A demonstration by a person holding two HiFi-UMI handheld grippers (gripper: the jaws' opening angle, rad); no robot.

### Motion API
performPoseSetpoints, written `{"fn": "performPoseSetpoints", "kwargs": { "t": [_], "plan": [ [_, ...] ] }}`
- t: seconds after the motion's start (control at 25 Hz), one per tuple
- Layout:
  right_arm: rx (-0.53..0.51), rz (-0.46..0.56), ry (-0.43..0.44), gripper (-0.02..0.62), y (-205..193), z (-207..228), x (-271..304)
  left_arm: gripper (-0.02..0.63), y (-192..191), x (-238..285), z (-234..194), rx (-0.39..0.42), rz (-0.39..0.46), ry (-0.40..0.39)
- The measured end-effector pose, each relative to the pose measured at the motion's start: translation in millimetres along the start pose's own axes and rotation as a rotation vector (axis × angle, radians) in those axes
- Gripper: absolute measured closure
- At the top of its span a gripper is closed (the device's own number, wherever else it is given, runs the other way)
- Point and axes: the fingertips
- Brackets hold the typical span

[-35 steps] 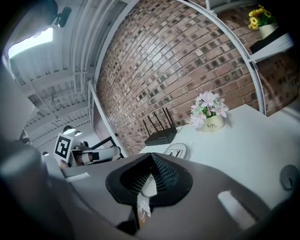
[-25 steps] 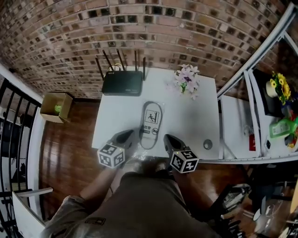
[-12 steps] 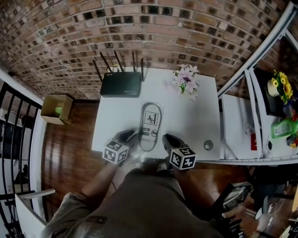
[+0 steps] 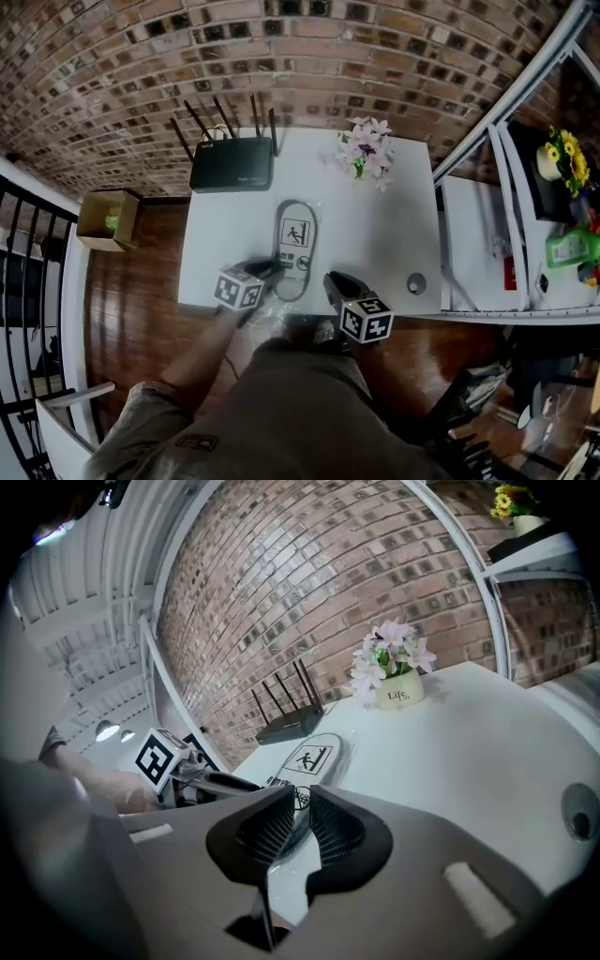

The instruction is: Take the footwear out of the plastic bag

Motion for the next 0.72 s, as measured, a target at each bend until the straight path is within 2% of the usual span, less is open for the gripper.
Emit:
{"fn": "performPoseSetpoints", "kwargs": {
  "t": [0.12,0.24,0.4,0.56,0.64,0.72],
  "plan": [
    [0.003,-0.002,-0.007,0.532,-0.6,4.0,-3.6,0.536,-4.4,6.3,7.7,0.012,-0.029,0.006],
    [0.004,-0.001,-0.016,0.536,1.9,10.0,-5.5,0.583,-5.4,12.6,20.6,0.025,-0.037,-0.008],
    [-0.003,0.003,-0.024,0.538,8.8,16.3,-5.9,0.586,-9.2,24.1,49.2,0.046,-0.054,-0.066],
    [-0.011,0.013,-0.032,0.538,17.2,22.3,-5.4,0.575,-17.0,35.0,84.1,0.105,-0.079,-0.153],
    [-0.012,0.022,-0.036,0.538,21.9,25.4,-5.7,0.56,-18.9,33.7,91.4,0.146,-0.082,-0.178],
    [-0.008,0.031,-0.042,0.538,26.1,29.3,-6.3,0.541,-18.9,26.3,90.0,0.222,-0.092,-0.176]
  ]
}}
Point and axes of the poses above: the fingertips, and each gripper's own axes: x forward along the fingers, z to its right, y out of its top, and after that the axes turned 1 degree about x, right-handed
